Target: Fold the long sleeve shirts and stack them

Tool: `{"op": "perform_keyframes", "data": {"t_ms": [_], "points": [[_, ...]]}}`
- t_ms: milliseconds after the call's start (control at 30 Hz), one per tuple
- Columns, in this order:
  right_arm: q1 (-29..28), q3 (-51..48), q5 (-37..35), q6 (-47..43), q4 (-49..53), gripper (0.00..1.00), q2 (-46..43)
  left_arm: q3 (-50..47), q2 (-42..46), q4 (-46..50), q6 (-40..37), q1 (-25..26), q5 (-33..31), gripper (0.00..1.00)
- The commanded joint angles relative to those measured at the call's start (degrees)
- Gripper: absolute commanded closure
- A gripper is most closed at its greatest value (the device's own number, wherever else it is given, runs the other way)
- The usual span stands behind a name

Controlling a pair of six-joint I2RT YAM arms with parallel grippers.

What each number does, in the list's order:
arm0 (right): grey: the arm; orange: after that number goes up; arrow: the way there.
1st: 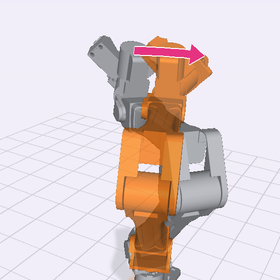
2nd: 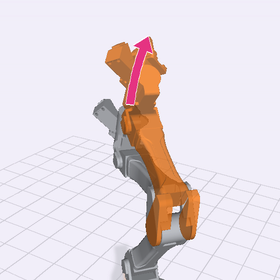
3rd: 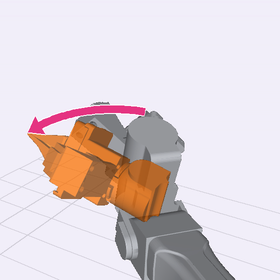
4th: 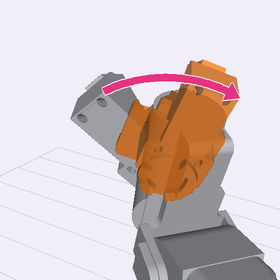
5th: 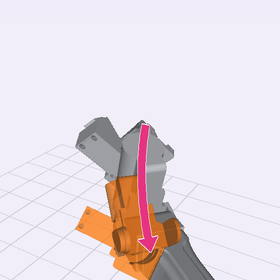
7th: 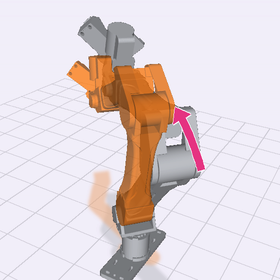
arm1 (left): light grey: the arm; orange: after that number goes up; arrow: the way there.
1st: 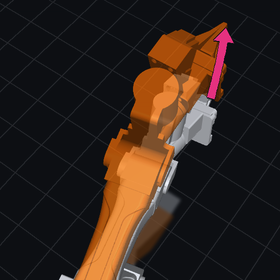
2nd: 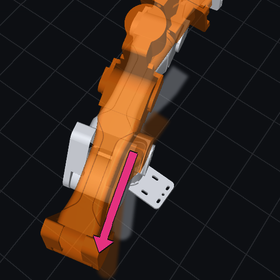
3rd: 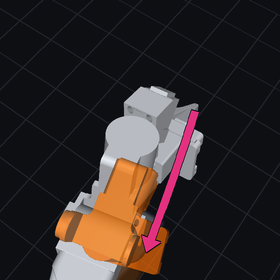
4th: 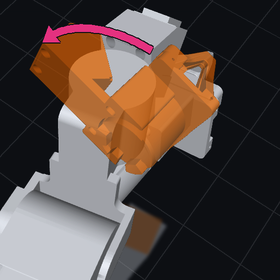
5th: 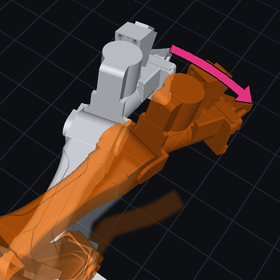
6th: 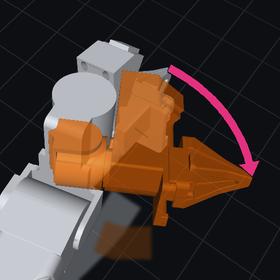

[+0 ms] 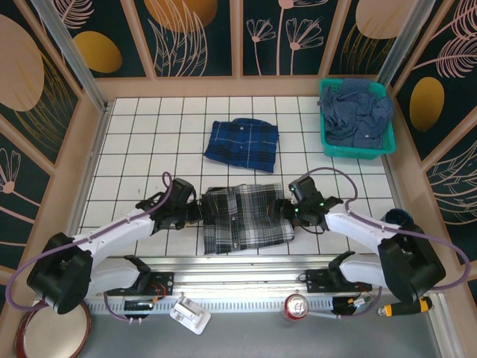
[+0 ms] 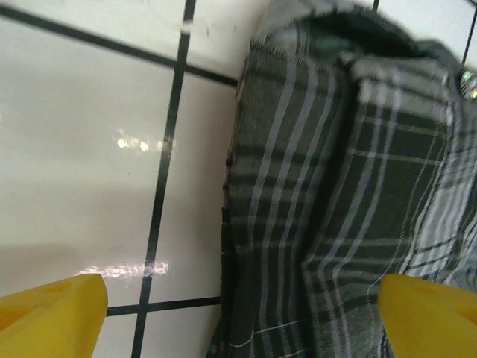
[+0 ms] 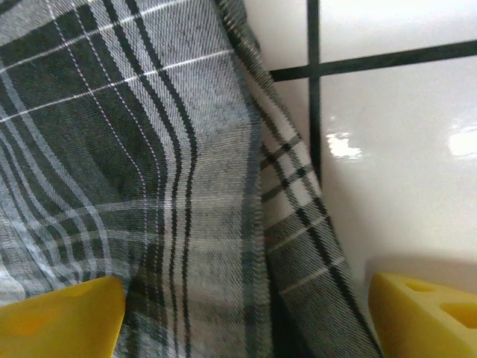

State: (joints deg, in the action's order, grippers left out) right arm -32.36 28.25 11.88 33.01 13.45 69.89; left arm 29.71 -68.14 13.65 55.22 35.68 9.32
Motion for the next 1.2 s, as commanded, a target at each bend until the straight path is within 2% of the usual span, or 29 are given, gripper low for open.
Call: {"op": "perform_keyframes", "data": {"t_ms": [0, 167, 267, 367, 500, 667, 700, 800, 867, 933, 967, 1067, 1167], "points": [[-1.0, 0.3, 4.6, -0.7, -5.0, 0.18, 2.8, -2.6, -2.2, -8.3, 3.4, 1.1, 3.9, 0.07], [-4.3, 1.7, 6.2, 0.9, -8.5, 0.21, 6.8, -0.7, -6.4, -13.4, 5.7, 5.3, 5.1, 0.10], [-4.9, 2.0, 7.0, 3.1, -11.0, 0.30, 9.0, -1.2, -8.3, -16.0, 5.6, 6.2, 4.7, 0.15], [-6.4, 4.0, 6.0, 3.0, -10.1, 0.36, 10.1, -2.7, -7.9, -17.8, 6.9, 6.2, 5.2, 0.27], [-8.8, 6.9, 2.6, 3.8, -7.8, 0.44, 10.4, -2.2, -6.1, -20.3, 8.4, 6.2, 6.5, 0.50], [-10.1, 7.9, 1.4, 4.5, -7.7, 0.47, 10.6, -1.2, -6.2, -20.7, 8.4, 6.3, 7.0, 0.43], [-10.2, 7.8, 1.5, 4.7, -8.0, 0.51, 10.8, -1.2, -7.0, -20.0, 8.2, 6.3, 6.9, 0.44], [-10.2, 7.8, 1.2, 5.0, -8.3, 0.63, 10.1, -1.9, -8.2, -19.4, 7.9, 6.3, 7.3, 0.62], [-10.1, 7.9, 0.6, 5.4, -8.2, 0.76, 8.5, -1.7, -6.9, -17.9, 7.4, 6.3, 6.8, 0.76], [-9.6, 8.4, -0.1, 5.7, -7.4, 0.87, 5.9, 0.3, -4.7, -13.6, 6.0, 6.1, 5.5, 0.96], [-9.3, 8.7, -0.2, 5.9, -7.1, 0.90, 4.6, 1.3, -3.7, -11.7, 5.6, 6.0, 4.8, 1.00], [-8.8, 10.9, -0.4, 6.5, -5.0, 0.99, 0.4, 5.6, -0.5, -7.3, 4.1, 4.2, 5.8, 1.00], [-8.6, 17.1, -1.2, 5.6, -1.4, 1.00, -2.2, 13.4, 0.1, -1.5, 0.7, 1.3, 6.6, 1.00]]}}
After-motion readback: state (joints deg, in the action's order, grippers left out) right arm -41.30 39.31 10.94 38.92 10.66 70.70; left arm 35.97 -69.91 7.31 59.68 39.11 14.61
